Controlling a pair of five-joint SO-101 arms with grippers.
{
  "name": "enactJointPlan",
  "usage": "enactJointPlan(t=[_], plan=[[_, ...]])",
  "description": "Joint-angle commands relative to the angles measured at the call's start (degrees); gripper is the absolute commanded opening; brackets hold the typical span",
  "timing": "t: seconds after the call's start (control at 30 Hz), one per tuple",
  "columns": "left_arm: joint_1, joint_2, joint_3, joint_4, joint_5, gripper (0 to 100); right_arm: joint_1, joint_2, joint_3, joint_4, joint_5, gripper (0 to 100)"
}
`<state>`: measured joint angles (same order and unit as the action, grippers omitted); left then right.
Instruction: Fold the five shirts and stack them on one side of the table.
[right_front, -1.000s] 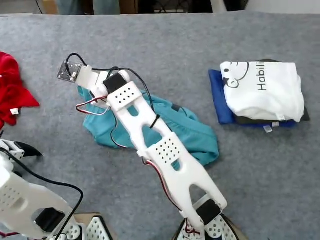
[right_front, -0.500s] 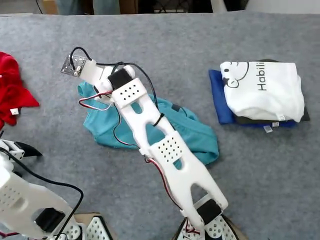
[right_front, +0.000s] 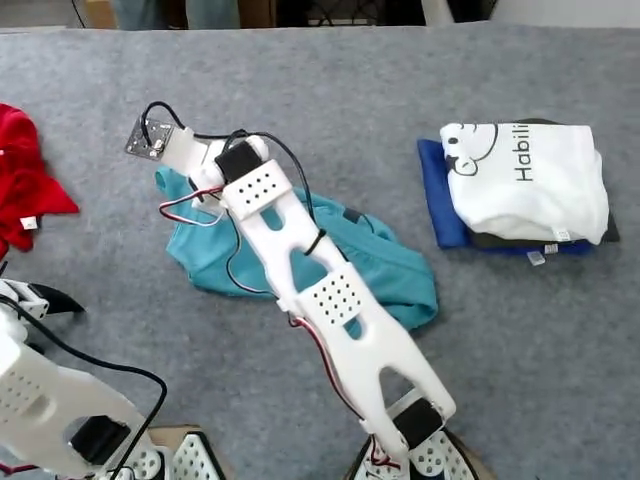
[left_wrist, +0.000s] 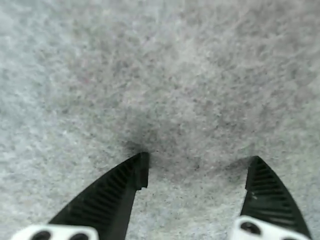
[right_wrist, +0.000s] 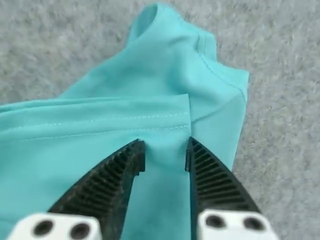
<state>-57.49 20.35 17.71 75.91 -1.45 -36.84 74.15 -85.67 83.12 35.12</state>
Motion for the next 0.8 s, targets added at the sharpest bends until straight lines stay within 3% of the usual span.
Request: enactJointPlan(t=[0.0,0.57,0.77], plan=[[-1.45,0.35,1.63,1.05,-0.62,34,-1.23,-0.84,-3.65,-1.05,0.35,14.5],[-1.45,0.35,1.54,0.97,-0.62,34,-1.58,2.95,-2.68,-6.77,0.35,14.2],[-1.45,0.35,1.54,0.88,-0.62,34,-1.58,3.03,-2.68,-7.12,0.88,1.5]])
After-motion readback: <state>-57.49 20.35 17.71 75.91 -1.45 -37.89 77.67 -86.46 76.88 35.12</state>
